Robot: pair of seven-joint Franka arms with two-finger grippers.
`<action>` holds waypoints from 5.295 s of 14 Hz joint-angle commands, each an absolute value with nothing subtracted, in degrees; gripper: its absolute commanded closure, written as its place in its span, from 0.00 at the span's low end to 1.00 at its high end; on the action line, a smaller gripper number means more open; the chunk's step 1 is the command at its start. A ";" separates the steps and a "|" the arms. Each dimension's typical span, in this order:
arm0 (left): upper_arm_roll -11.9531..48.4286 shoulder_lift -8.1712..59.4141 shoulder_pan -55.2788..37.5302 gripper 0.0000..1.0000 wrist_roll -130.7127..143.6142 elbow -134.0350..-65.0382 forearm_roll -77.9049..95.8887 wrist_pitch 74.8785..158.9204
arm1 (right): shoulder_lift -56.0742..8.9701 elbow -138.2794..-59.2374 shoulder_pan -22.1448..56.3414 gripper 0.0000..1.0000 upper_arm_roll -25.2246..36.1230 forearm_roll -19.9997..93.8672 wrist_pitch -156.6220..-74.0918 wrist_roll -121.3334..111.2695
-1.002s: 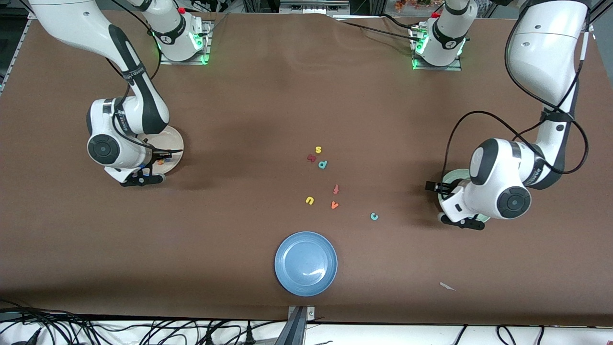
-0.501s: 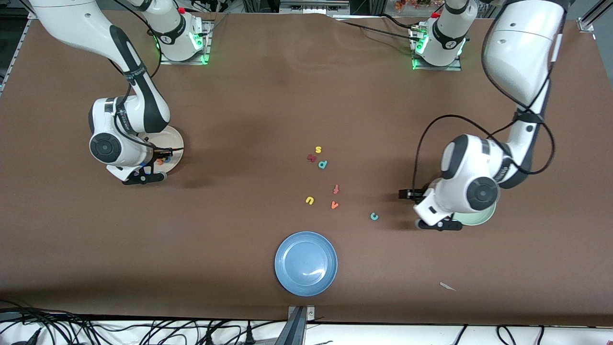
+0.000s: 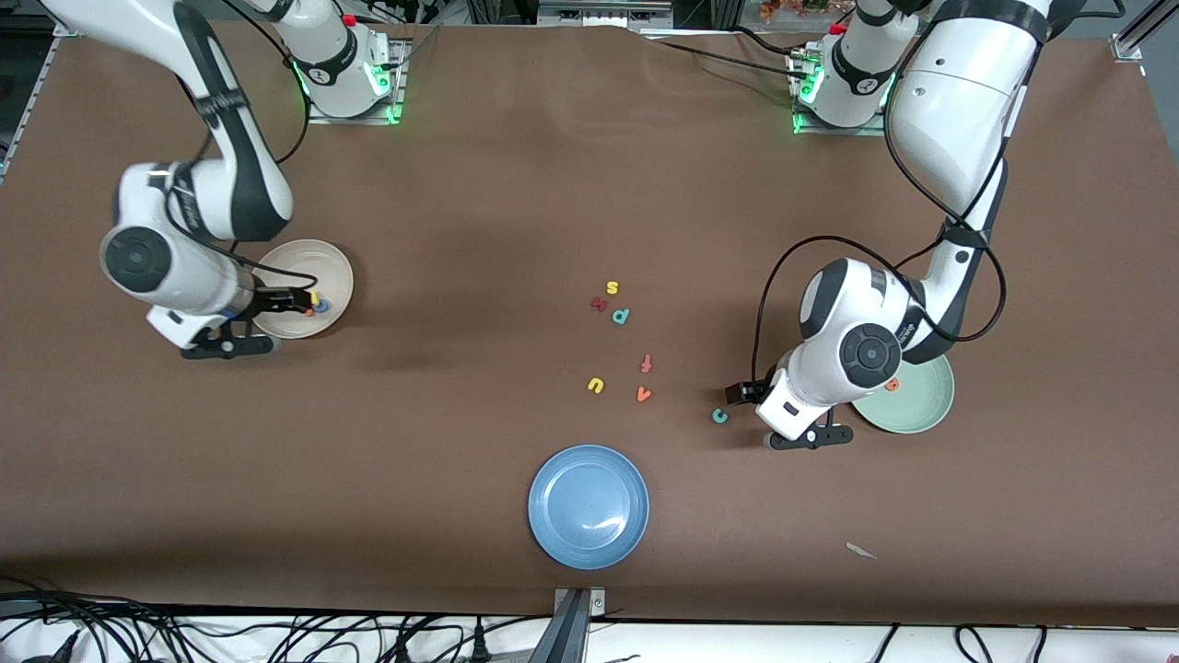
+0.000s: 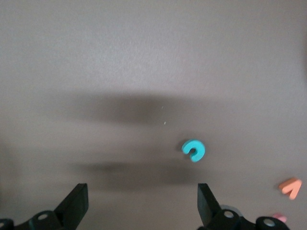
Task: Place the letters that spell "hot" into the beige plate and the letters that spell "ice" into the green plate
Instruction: 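Reach the left gripper to the cyan c while the right gripper withdraws, then close the left gripper on the cyan c and lift it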
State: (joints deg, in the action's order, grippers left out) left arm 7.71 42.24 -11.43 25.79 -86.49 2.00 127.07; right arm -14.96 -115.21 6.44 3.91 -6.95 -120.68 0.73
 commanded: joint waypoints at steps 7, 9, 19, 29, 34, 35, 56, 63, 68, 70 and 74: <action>6.33 47.72 -15.55 0.00 33.13 -81.30 2.64 129.37 | -8.97 -110.13 6.68 0.01 4.83 -4.66 -115.40 -0.62; 5.72 48.60 -16.25 0.00 33.40 -79.99 2.55 129.37 | -7.22 -110.13 6.68 0.01 5.71 -3.09 -115.40 -0.88; -1.32 53.25 -22.59 0.00 35.41 -75.42 2.81 129.37 | -3.43 -108.02 6.77 0.01 7.12 -1.41 -110.74 0.53; -1.23 53.79 -23.47 0.05 35.60 -74.88 2.55 129.02 | -7.99 -95.29 7.47 0.00 6.94 -0.97 -102.57 -0.09; -1.23 53.61 -23.38 0.20 35.51 -74.88 2.55 129.02 | -8.26 -95.62 7.38 0.00 6.94 -1.40 -102.57 -0.53; -1.14 53.53 -23.38 0.25 35.51 -74.88 2.55 129.02 | -8.26 -95.62 7.38 0.00 6.94 -1.49 -102.57 -0.44; -1.05 53.00 -23.73 0.74 36.04 -75.67 2.46 127.18 | -8.26 -95.36 7.21 0.00 7.12 2.54 -102.66 0.53; -1.40 51.77 -23.03 0.81 35.16 -74.89 2.29 123.25 | -8.44 -95.19 7.56 0.00 7.03 3.78 -102.66 4.57; -2.20 49.05 -20.58 0.81 24.20 -75.23 2.29 115.95 | -8.35 -95.27 7.56 0.00 7.03 3.78 -102.57 4.39; -2.28 47.12 -18.73 0.81 18.05 -75.93 2.20 112.08 | -8.44 -95.27 7.56 0.00 7.03 3.78 -102.48 4.22; -2.20 43.95 -17.23 0.82 16.00 -79.79 -4.04 111.53 | -8.44 -95.27 7.65 0.00 7.03 3.78 -102.48 3.96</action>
